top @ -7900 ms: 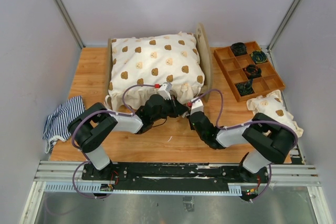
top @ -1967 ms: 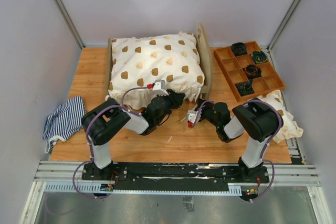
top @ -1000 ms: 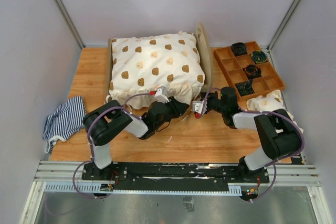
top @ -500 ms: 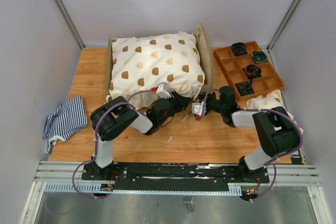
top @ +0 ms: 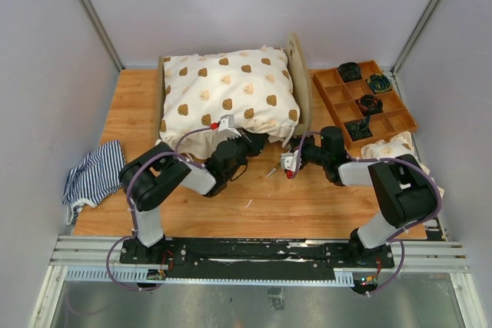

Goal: Set up the pet bed

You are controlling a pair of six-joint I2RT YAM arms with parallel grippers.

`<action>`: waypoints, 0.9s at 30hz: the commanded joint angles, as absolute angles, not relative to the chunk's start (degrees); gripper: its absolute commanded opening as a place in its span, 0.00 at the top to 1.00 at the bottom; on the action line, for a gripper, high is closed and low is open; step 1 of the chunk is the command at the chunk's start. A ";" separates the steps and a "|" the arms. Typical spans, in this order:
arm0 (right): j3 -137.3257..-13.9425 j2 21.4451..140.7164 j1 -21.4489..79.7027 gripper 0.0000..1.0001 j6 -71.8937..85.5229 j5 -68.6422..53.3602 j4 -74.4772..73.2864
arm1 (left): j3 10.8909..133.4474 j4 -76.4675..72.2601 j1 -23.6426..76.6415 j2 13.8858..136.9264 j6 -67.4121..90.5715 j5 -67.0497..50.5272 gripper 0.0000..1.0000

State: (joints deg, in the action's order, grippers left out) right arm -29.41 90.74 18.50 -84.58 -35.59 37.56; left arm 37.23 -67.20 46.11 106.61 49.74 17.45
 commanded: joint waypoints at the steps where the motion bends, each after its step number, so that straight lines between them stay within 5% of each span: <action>1: -28.95 90.96 19.34 1.00 -87.63 -36.39 38.11 | 36.28 -71.20 45.70 102.12 45.61 19.83 1.00; 16: -26.18 92.44 26.65 1.00 -94.89 -31.09 50.53 | 36.97 -70.82 45.53 101.08 44.87 17.41 0.97; 27: -24.03 90.44 27.33 1.00 -91.63 -32.18 53.72 | 28.86 -67.25 45.53 93.49 37.43 10.70 0.60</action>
State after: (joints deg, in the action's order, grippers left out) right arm -25.04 91.72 26.55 -93.06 -31.66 50.85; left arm 33.21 -66.74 45.82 98.26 45.01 15.27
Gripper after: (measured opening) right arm 0.009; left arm 0.370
